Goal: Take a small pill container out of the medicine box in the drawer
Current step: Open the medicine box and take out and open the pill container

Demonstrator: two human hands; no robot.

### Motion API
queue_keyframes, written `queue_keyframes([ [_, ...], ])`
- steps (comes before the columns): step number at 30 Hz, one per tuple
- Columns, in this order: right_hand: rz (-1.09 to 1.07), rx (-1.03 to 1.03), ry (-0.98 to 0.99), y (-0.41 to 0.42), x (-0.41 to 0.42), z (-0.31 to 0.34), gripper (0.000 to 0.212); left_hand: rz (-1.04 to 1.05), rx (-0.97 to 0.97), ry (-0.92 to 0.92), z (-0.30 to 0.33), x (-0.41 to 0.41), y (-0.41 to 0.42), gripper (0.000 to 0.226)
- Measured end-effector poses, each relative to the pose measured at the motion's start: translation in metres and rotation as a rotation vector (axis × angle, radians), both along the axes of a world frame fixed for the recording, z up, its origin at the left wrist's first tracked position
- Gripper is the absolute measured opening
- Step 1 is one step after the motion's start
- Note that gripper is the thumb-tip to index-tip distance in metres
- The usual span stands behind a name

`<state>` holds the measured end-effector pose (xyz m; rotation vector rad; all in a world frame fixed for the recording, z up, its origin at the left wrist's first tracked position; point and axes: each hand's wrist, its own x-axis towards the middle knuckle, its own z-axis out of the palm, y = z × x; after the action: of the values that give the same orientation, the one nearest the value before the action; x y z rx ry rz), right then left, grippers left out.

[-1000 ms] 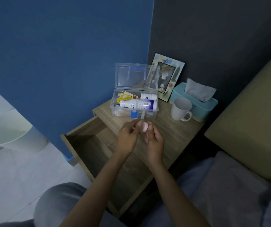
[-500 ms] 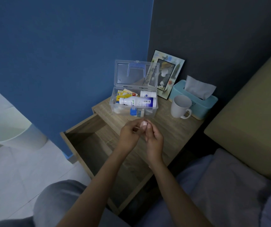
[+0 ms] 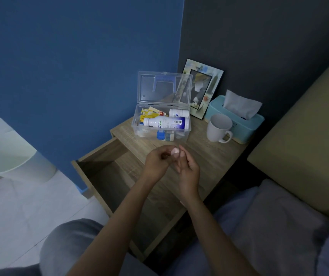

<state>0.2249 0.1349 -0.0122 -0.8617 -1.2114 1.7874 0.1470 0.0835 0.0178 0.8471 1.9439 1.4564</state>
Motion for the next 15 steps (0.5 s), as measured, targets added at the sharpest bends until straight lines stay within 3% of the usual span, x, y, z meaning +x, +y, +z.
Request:
queue_keyframes([
  [7,0.004,-0.099,0.079,0.005,0.006,-0.003,0.021,0.149,-0.040,-0.112,0.000,-0.004,0.006,0.030],
  [15,0.155,-0.238,0.112,0.029,0.026,-0.006,0.032,0.091,0.040,-0.499,0.000,-0.009,0.004,0.033],
])
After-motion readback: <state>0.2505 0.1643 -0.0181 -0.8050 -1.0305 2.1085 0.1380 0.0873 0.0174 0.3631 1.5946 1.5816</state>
